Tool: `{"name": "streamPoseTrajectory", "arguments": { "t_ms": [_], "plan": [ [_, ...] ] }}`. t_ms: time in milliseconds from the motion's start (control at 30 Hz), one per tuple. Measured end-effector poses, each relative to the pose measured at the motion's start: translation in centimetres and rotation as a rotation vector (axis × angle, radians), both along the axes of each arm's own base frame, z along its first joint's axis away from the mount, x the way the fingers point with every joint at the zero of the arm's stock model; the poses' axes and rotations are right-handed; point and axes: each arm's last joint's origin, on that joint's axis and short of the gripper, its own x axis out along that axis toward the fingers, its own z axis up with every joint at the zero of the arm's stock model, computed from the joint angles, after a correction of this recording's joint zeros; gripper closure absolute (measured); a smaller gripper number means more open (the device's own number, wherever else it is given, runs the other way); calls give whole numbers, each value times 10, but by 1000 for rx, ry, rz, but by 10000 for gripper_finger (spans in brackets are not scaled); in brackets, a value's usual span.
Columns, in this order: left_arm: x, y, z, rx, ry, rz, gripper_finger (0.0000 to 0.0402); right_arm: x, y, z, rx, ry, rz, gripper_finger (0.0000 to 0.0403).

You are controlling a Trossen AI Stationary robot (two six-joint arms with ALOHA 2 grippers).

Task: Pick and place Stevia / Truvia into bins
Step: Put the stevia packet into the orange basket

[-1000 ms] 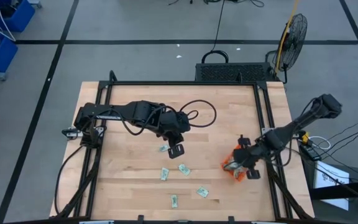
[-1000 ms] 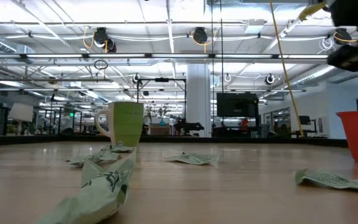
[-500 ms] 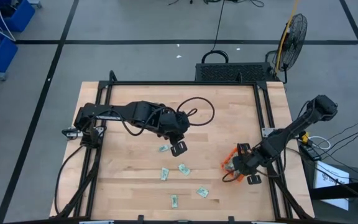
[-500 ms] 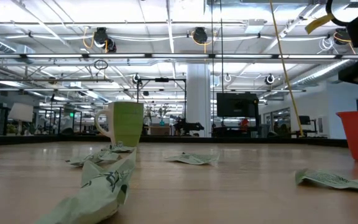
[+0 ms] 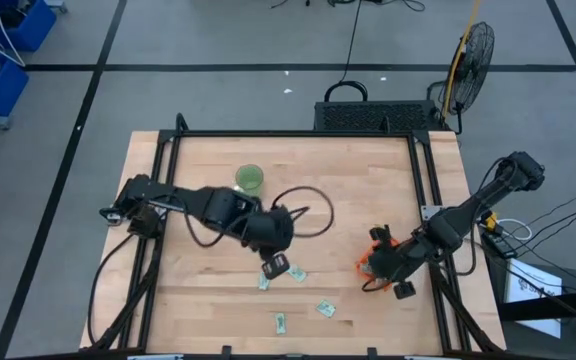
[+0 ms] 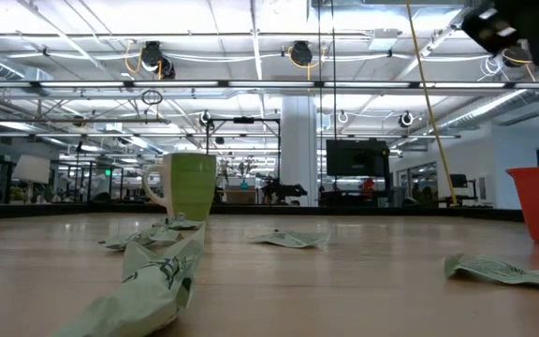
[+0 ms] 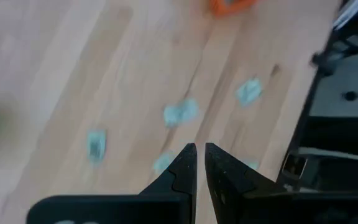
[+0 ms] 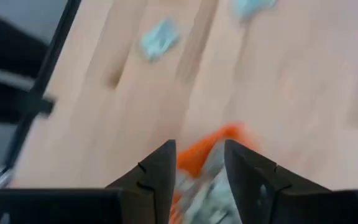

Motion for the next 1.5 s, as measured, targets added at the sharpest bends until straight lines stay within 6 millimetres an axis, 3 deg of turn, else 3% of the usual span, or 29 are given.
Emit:
{"name": "streamPoseTrajectory", "arguments": {
  "t_ms": [167,300,367,433,633,733,833,1000,1133,1300,1500],
  "plan": [
    [-32,-25,-8,11,244,42,364,21,-7,16,34,-181,-19,274],
    [-52,-46,-5,-37,252,-16,362,40,-18,30,120,-348,-19,275],
    [-60,-47,-4,-60,274,15,353,48,-25,36,177,-401,-9,275],
    [-76,-52,-8,-43,296,30,335,53,-33,38,207,-422,-31,275],
    [-111,-45,-47,60,407,173,249,61,-56,40,195,-444,-128,275],
    [-110,-39,-77,119,387,196,209,67,-63,40,209,-459,-156,275],
    [-95,-29,-106,109,283,151,187,76,-67,38,264,-477,-173,275],
    [-68,-4,-159,64,117,84,183,96,-68,32,299,-534,-183,275],
    [-67,31,-192,53,136,120,183,101,-69,24,314,-496,-216,275],
    [-68,62,-215,-1,110,94,183,101,-69,20,314,-461,-231,275],
    [-67,75,-228,-1,7,100,184,101,-69,21,333,-464,-250,275]
  ]
}}
